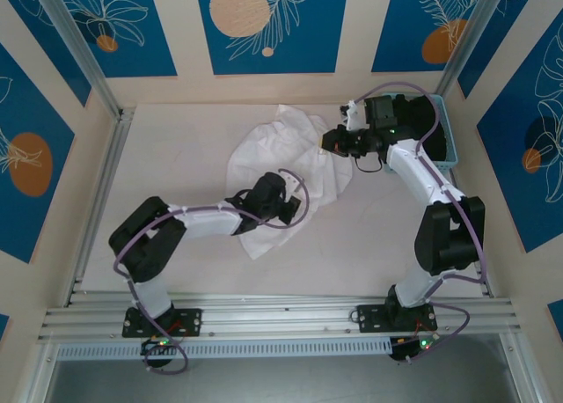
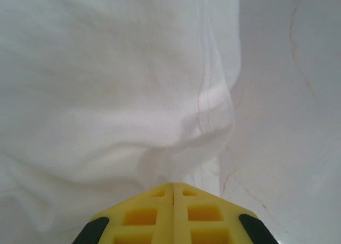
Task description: Fold the inside-out t-shirt
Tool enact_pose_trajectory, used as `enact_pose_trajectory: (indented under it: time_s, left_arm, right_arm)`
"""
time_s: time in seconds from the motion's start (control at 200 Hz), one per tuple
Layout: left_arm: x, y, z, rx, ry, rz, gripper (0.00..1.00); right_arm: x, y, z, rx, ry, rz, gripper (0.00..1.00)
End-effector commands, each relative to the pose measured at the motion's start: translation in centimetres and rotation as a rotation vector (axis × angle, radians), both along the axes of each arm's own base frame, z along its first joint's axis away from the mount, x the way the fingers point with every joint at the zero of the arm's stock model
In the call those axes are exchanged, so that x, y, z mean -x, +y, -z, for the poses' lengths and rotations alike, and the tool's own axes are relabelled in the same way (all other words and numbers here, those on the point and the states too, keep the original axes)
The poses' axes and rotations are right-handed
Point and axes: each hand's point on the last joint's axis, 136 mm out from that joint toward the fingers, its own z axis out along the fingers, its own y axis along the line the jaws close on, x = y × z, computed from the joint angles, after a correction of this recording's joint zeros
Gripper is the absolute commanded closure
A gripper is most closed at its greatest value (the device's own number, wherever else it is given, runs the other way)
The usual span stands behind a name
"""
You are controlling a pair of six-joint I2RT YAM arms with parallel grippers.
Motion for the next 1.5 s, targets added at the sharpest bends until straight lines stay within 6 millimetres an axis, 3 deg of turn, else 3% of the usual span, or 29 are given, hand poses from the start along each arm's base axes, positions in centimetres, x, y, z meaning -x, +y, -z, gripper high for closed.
enact_pose_trajectory:
  time_s: [0.0, 0.095, 0.16, 0.26, 0.31, 0.375, 0.46, 0.555, 0.685, 0.805, 1.0, 1.175, 1.24, 1.37, 1.495]
  left_arm:
    - [-0.4, 1.3, -3.1, 0.167, 0.023, -0.053, 1.00]
    - [-1.8, 4.2, -4.7, 0.270, 0.052, -0.149, 1.00]
    - [-2.5, 6.4, -5.7, 0.294, 0.044, -0.210, 1.00]
    - [-3.1, 9.9, -6.8, 0.285, 0.016, -0.306, 1.00]
    - [-3.3, 11.3, -7.2, 0.287, 0.008, -0.343, 1.00]
    - [-3.5, 12.9, -7.4, 0.275, 0.002, -0.384, 1.00]
    - [-3.7, 14.8, -7.6, 0.262, -0.008, -0.434, 1.00]
    - [-3.8, 16.1, -8.1, 0.266, -0.018, -0.455, 1.00]
    - [-3.8, 16.4, -8.4, 0.259, -0.020, -0.449, 1.00]
    - [-3.7, 16.6, -8.4, 0.253, -0.022, -0.443, 1.00]
    - [-3.4, 17.0, -7.9, 0.236, -0.022, -0.442, 1.00]
    - [-2.7, 17.9, -6.6, 0.222, 0.006, -0.452, 1.00]
    - [-2.3, 17.8, -5.5, 0.215, 0.041, -0.443, 1.00]
    - [-1.6, 17.2, -2.6, 0.196, 0.130, -0.411, 1.00]
    - [-1.2, 16.3, -0.8, 0.198, 0.190, -0.373, 1.00]
  right_arm:
    - [-0.8, 1.4, 0.5, 0.016, 0.020, -0.031, 0.78]
    - [-1.3, 1.7, 0.7, 0.054, 0.030, -0.040, 0.65]
    - [-1.3, 0.8, 0.2, 0.108, -0.001, -0.010, 0.59]
    - [0.4, -0.8, -0.7, 0.170, -0.054, 0.035, 0.49]
    - [1.8, -1.4, -0.1, 0.199, -0.055, 0.053, 0.46]
    - [3.9, -1.7, 1.4, 0.223, -0.036, 0.073, 0.45]
    - [7.1, -1.4, 5.0, 0.232, 0.029, 0.080, 0.46]
    - [9.3, -0.6, 8.9, 0.227, 0.106, 0.081, 0.48]
    - [10.3, 0.9, 13.4, 0.251, 0.194, 0.064, 0.48]
    - [9.8, 1.7, 16.1, 0.269, 0.234, 0.065, 0.48]
    - [8.8, 3.0, 18.5, 0.303, 0.257, 0.051, 0.49]
    - [8.5, 2.7, 20.0, 0.382, 0.252, 0.063, 0.50]
    - [8.4, 2.8, 20.3, 0.387, 0.248, 0.063, 0.58]
    - [8.1, 2.8, 19.9, 0.392, 0.217, 0.069, 0.84]
    - [8.0, 2.5, 19.2, 0.402, 0.183, 0.075, 0.95]
